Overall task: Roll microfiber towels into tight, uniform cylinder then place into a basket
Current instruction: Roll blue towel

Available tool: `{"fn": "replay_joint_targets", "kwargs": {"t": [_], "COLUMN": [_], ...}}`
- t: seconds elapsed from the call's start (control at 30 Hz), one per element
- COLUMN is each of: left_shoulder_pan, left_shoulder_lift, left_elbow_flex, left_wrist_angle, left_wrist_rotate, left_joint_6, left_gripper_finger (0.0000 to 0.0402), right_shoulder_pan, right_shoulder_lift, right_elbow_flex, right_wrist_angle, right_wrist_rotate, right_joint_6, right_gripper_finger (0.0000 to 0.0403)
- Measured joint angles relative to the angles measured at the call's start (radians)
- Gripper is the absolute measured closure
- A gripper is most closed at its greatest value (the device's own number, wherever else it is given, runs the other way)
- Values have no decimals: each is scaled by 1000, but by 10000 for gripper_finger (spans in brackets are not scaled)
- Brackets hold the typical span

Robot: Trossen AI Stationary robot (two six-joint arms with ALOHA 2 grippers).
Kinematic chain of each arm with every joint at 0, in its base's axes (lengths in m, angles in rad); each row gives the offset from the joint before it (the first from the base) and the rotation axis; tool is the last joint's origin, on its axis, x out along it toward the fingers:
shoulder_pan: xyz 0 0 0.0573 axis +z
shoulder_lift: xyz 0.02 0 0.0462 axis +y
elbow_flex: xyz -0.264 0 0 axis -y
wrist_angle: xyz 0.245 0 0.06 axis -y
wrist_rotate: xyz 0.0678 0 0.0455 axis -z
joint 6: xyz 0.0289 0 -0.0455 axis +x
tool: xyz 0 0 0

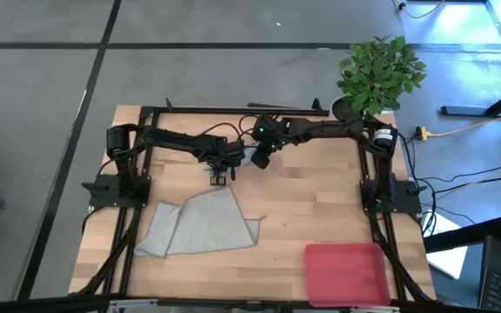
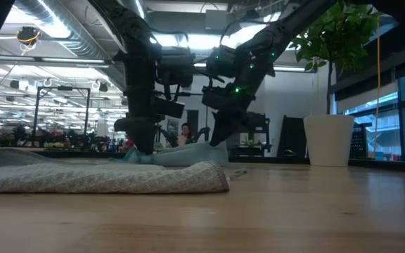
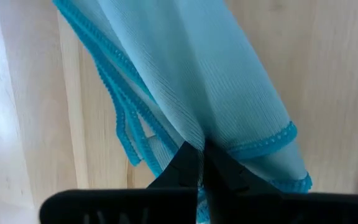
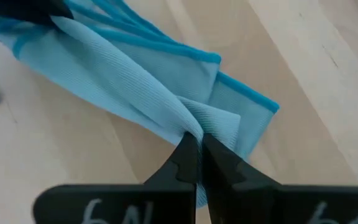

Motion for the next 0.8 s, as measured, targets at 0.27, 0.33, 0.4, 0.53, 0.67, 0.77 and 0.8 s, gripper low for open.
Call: {"fn": "replay_joint_targets", "kwargs": {"t": [0.27, 0.33, 0.4, 0.53, 0.67, 0.77, 0.8], "left_shoulder_pan": [-28, -45, -60, -102, -138, -156, -159], "left_shoulder_lift": [0, 0, 0, 0, -1, -1, -1], "left_elbow_flex": [0, 0, 0, 0, 0, 0, -1], "left_wrist_angle": [0, 0, 0, -2, -11, -11, -11], "left_wrist_rotate": [29, 36, 37, 45, 90, 93, 93], "left_joint_6": [63, 83, 102, 154, 202, 207, 213], "left_gripper_finger": [402, 402, 402, 402, 402, 402, 402], "right_shoulder_pan": [1, 18, 37, 81, 108, 114, 115], "right_shoulder_lift": [4, 3, 2, 2, 2, 2, 2], "right_elbow_flex": [2, 14, 26, 59, 99, 113, 112], "right_wrist_angle": [-82, -134, -186, -253, -264, -241, -224], "right_wrist_rotate": [-82, -87, -87, -82, -74, -44, -23], "right_joint_6": [0, 1, 3, 1, -41, -108, -127], "right_gripper_finger": [393, 393, 393, 393, 393, 393, 393]}}
